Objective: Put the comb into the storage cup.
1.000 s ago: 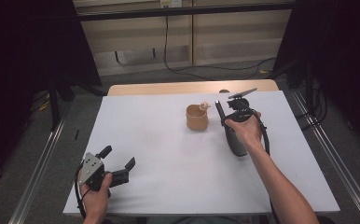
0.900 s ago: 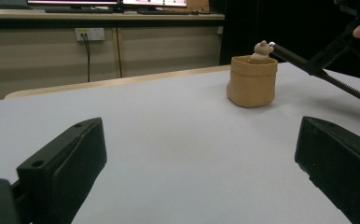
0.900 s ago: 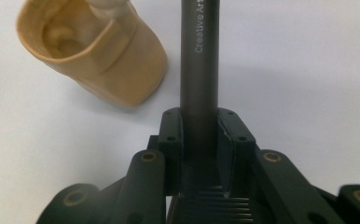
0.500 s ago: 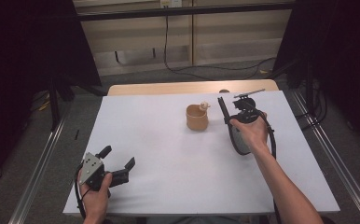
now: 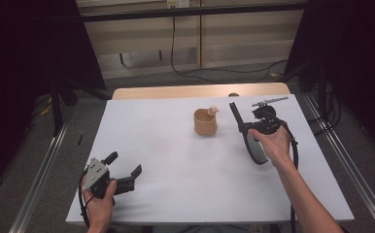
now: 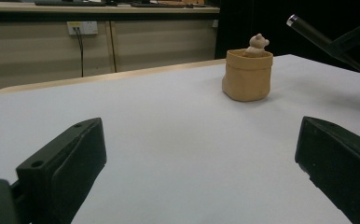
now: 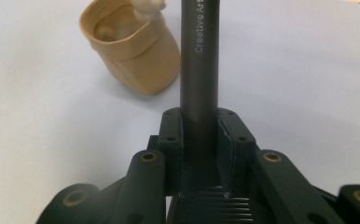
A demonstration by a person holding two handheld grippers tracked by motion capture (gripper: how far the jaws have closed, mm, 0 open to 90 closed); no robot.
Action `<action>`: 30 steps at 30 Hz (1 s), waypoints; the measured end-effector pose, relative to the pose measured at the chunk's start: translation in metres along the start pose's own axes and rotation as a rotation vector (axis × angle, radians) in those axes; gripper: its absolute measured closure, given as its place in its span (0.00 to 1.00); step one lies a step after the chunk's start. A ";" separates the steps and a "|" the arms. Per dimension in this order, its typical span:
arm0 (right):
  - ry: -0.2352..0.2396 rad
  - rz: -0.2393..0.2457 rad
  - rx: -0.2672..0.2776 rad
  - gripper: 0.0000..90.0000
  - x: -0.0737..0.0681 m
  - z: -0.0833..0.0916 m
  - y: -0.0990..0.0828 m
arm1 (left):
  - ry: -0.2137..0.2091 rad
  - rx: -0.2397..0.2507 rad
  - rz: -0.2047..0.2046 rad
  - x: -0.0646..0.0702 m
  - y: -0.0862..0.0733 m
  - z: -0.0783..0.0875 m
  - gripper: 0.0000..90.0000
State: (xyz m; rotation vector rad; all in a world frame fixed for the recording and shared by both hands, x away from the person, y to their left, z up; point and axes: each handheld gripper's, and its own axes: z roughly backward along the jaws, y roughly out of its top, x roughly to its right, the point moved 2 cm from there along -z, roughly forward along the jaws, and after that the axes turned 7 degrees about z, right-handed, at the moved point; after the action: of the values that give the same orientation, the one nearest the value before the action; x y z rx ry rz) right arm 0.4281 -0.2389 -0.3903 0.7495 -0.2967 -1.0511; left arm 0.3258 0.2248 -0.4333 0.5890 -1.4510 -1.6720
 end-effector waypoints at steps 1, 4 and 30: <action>0.007 0.018 0.005 0.81 0.000 0.002 -0.001 | -0.001 0.000 0.004 0.000 0.000 0.000 0.02; 0.035 0.054 0.025 0.81 -0.003 0.007 -0.005 | 0.018 0.019 0.001 -0.001 0.002 0.001 0.02; 0.202 0.296 0.064 0.81 -0.032 0.033 -0.019 | -0.100 -0.051 0.032 0.001 0.005 -0.003 0.05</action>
State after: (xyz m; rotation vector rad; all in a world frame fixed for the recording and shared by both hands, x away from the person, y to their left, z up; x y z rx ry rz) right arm 0.3815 -0.2296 -0.3756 0.8337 -0.2591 -0.6836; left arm 0.3288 0.2219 -0.4286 0.4575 -1.4760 -1.7299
